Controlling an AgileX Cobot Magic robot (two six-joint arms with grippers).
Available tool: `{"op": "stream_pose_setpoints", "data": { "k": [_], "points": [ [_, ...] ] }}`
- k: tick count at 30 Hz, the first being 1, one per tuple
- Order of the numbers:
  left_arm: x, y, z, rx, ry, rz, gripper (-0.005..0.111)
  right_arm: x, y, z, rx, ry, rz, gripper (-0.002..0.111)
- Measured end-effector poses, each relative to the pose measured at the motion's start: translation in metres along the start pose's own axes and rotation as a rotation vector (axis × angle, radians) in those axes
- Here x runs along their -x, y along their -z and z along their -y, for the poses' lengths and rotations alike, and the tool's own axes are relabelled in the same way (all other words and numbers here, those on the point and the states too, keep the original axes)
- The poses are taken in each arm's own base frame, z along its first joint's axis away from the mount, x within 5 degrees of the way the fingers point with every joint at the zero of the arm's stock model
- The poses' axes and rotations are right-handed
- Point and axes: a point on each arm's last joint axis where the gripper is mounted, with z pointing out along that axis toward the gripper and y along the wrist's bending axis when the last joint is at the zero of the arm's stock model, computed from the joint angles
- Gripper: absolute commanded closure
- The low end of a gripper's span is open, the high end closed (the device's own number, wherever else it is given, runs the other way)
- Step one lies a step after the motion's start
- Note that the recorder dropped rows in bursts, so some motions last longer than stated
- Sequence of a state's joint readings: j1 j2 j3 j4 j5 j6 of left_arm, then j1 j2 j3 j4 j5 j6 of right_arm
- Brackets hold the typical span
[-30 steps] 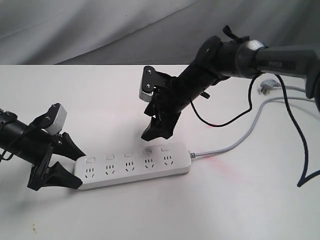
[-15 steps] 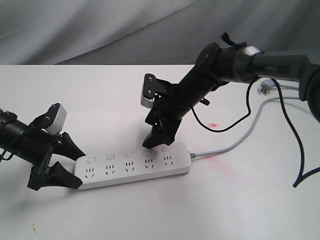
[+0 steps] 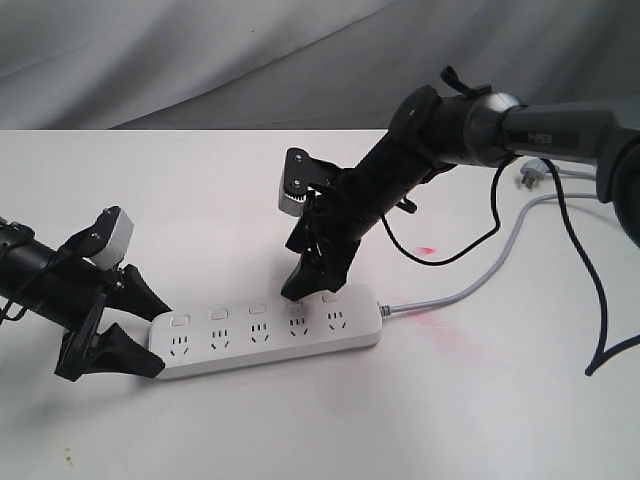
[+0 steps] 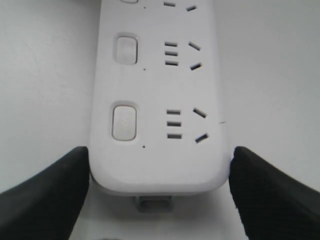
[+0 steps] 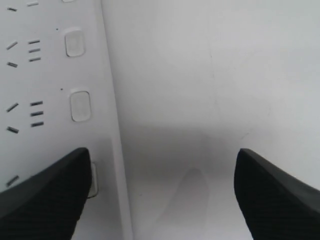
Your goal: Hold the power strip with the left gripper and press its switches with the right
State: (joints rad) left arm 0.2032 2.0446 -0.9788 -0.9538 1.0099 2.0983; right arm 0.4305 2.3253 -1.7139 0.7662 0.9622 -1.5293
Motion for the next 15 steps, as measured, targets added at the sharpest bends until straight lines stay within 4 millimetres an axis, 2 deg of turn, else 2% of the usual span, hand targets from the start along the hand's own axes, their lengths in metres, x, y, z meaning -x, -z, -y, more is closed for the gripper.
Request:
{"op": "stream_pose_setpoints", "data": {
  "k": [15],
  "points": [
    [0.0, 0.0, 0.0, 0.0, 0.0, 0.0, 0.05, -0.0039, -0.003, 0.0002, 0.006, -0.006, -0.022, 0.036]
  ]
}}
